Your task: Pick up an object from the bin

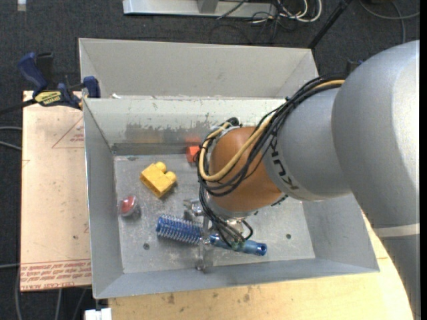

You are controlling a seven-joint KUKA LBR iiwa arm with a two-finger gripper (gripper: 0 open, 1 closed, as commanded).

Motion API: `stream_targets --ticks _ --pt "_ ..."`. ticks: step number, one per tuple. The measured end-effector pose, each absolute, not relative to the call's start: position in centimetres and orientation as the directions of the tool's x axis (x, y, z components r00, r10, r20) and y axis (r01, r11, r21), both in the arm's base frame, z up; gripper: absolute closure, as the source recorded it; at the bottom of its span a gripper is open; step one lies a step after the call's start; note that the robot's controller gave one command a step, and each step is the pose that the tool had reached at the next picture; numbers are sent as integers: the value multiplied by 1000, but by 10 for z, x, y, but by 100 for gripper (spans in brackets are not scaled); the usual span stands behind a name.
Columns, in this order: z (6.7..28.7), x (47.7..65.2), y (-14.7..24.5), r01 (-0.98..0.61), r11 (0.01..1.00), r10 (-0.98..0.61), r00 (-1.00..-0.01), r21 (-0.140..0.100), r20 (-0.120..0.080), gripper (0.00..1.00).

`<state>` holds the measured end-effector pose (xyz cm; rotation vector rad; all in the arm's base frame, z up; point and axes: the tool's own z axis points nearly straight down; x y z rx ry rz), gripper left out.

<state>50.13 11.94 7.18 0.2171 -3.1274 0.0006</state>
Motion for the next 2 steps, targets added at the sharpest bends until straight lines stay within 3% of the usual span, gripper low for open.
stream_targets --ticks 1,2 --pt "75 503 120 -137 991 -137 -991 1 1 100" --pt "190 493 146 -101 995 -101 -995 3 -7 100"
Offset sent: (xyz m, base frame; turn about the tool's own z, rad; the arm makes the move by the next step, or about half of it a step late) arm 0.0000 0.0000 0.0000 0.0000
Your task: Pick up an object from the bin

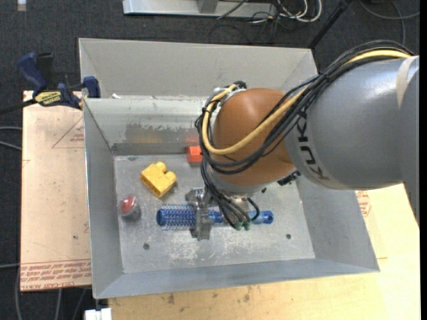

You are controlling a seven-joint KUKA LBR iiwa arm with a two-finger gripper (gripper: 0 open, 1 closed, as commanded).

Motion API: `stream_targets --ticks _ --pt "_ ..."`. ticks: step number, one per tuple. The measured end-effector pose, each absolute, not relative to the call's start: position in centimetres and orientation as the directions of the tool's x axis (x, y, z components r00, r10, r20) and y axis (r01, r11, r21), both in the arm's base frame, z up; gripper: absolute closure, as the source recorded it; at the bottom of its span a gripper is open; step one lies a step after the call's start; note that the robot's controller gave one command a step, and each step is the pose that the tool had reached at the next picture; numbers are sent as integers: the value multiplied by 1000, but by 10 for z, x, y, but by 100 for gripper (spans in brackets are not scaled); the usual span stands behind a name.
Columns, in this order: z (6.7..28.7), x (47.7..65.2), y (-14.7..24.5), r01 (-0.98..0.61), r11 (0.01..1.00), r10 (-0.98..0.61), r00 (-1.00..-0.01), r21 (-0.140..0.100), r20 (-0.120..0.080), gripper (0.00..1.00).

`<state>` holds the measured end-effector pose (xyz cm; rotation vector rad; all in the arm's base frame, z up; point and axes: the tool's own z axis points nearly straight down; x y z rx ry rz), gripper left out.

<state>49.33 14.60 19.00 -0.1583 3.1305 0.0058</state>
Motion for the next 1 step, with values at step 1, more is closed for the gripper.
stream_targets --ticks 1 --pt "227 501 144 -109 994 -109 -994 1 -5 100"
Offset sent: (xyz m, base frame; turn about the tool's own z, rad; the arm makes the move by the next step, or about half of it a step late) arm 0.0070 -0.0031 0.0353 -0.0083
